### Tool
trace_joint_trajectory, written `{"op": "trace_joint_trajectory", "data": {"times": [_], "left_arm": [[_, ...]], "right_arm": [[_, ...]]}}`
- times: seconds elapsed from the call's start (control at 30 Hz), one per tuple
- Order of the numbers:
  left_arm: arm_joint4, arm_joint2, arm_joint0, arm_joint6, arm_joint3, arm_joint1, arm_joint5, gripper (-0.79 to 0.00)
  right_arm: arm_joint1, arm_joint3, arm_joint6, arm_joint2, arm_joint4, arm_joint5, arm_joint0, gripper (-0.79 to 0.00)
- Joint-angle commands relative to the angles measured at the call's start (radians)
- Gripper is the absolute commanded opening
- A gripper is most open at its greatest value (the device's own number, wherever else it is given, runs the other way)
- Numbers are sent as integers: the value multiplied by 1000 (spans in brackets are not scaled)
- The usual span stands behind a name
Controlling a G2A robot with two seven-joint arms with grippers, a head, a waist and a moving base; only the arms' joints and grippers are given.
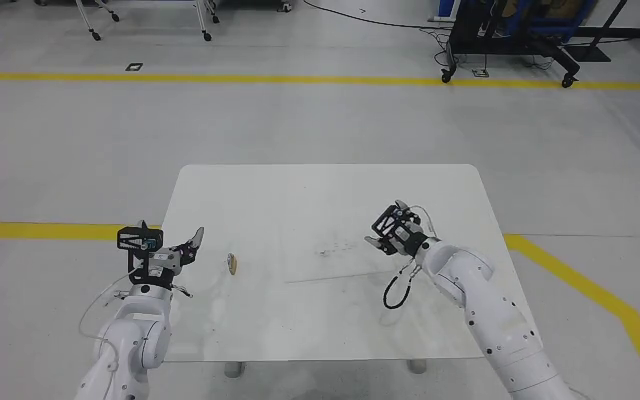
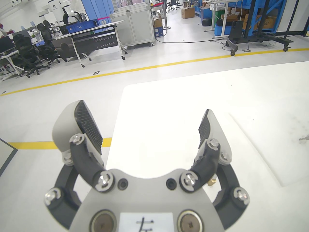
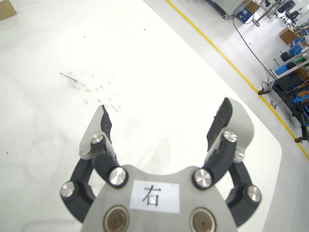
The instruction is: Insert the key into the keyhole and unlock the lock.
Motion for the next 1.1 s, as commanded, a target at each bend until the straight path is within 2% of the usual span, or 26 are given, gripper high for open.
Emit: {"op": "trace_joint_trajectory", "data": {"times": [0.0, 0.17, 0.33, 0.37, 0.4, 0.43, 0.47, 0.63, 0.87, 0.93, 0.97, 1.03, 1.07], "left_arm": [[0, 0, 0, 0, 0, 0, 0, 0], [0, 0, 0, 0, 0, 0, 0, 0], [0, 0, 0, 0, 0, 0, 0, 0], [0, 0, 0, 0, 0, 0, 0, 0], [0, 0, 0, 0, 0, 0, 0, 0], [0, 0, 0, 0, 0, 0, 0, 0], [0, 0, 0, 0, 0, 0, 0, 0], [0, 0, 0, 0, 0, 0, 0, 0], [0, 0, 0, 0, 0, 0, 0, 0], [0, 0, 0, 0, 0, 0, 0, 0], [0, 0, 0, 0, 0, 0, 0, 0], [0, 0, 0, 0, 0, 0, 0, 0], [0, 0, 0, 0, 0, 0, 0, 0]], "right_arm": [[-4, 37, -25, -52, -23, -109, 57, 0], [-19, 206, -216, -178, -84, -370, 229, 0], [-49, 403, -369, -321, -181, -529, 403, 0], [-57, 441, -398, -347, -191, -545, 431, -68], [-64, 481, -428, -370, -199, -562, 458, -299], [-72, 523, -450, -390, -203, -569, 483, -403], [-81, 564, -465, -409, -205, -573, 506, -443], [-133, 716, -515, -503, -191, -585, 589, -505], [-199, 869, -576, -615, -176, -585, 668, -526], [-214, 902, -598, -641, -177, -585, 683, -566], [-220, 922, -601, -652, -177, -585, 691, -616], [-234, 947, -611, -669, -172, -585, 704, -785], [-240, 957, -612, -679, -178, -585, 711, -785]]}}
